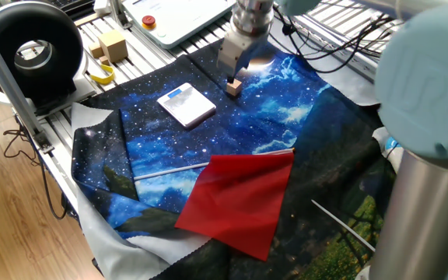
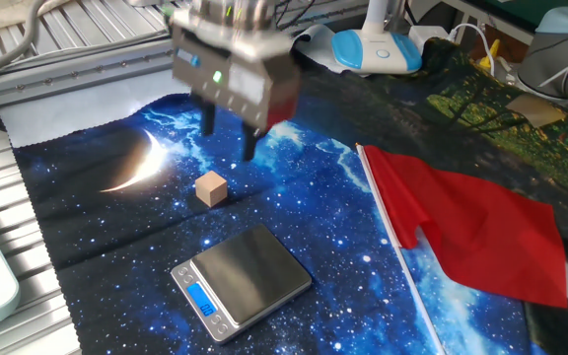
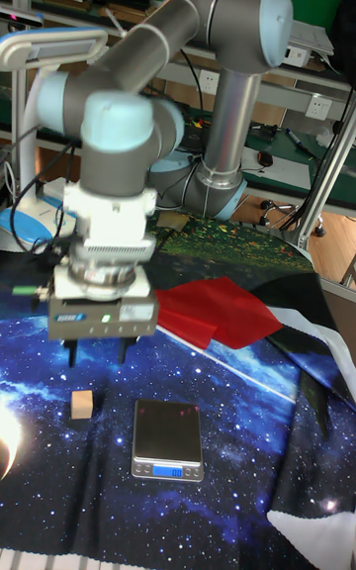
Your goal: Remove the object from the scale
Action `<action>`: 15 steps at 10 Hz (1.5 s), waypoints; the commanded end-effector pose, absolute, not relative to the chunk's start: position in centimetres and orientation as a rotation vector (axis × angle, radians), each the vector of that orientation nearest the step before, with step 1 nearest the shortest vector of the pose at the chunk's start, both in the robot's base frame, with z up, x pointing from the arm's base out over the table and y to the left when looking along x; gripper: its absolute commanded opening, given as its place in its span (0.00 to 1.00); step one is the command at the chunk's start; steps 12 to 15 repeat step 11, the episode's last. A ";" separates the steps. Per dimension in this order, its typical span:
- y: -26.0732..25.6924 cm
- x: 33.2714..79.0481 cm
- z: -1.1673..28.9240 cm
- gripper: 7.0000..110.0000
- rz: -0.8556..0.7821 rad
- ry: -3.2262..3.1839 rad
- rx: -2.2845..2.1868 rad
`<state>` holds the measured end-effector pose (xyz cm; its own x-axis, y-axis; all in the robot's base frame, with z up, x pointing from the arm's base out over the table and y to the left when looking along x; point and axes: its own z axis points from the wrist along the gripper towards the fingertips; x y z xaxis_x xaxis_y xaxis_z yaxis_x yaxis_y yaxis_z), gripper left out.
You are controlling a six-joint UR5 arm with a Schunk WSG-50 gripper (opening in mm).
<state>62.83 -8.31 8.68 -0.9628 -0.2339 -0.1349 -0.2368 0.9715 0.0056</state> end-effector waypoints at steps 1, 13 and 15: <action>-7.7 60.8 13.4 0.57 -0.021 2.986 -0.362; -2.4 54.8 19.0 0.00 0.009 2.964 -0.093; -2.4 54.8 19.0 0.00 0.009 2.964 -0.093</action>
